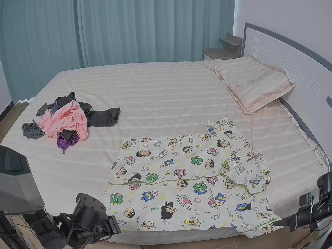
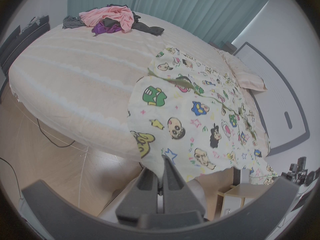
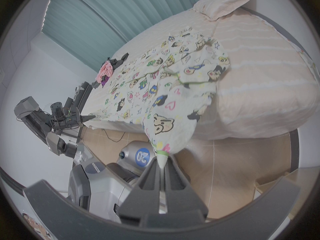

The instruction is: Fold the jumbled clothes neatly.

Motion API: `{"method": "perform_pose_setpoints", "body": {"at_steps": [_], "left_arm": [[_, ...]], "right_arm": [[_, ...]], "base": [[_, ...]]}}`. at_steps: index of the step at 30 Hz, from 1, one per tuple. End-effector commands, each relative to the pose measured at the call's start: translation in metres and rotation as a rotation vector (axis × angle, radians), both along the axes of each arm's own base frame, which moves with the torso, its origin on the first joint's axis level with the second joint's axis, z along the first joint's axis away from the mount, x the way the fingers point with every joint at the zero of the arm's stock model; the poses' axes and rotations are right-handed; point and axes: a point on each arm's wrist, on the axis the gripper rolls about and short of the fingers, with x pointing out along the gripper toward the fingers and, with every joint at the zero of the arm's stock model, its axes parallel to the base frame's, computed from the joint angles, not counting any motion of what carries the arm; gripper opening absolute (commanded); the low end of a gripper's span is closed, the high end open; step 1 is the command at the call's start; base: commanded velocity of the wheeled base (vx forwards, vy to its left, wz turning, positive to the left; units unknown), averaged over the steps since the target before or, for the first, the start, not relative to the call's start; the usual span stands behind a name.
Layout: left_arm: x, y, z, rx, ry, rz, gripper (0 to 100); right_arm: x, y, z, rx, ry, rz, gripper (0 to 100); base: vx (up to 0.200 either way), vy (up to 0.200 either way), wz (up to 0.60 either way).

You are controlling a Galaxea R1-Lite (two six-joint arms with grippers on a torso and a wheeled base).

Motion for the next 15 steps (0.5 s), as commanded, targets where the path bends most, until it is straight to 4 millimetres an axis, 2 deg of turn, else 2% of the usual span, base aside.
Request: {"method": "perform_pose_setpoints", "body": {"at_steps": [1,7,8,13,15], "left_arm": [[0.020,-0.004,0.021,-0.064,-0.052,0.066,0],[0.044,-0.009,0.049,-0.108,0.029,0.154,0],[0.048,-0.010,0.059,-0.130,0.109,0.144,0],[0.058,-0.011,0.070,-0.129,0.268,0.133,0],[0.058,-0.010,0.068,-0.131,0.329,0.122,0]], "right_arm": [[0.016,-0.004,0.012,0.006,-0.052,-0.030,0],[0.031,-0.008,0.021,0.029,-0.071,-0.078,0],[0.035,-0.009,0.023,0.040,-0.072,-0.096,0],[0.043,-0.011,0.024,0.046,-0.064,-0.108,0],[0.047,-0.012,0.024,0.048,-0.062,-0.109,0]], "base": [[0.000,0.000,0.00],[0.000,0.000,0.00],[0.000,0.000,0.00],[0.000,0.000,0.00],[0.000,0.000,0.00]]}}
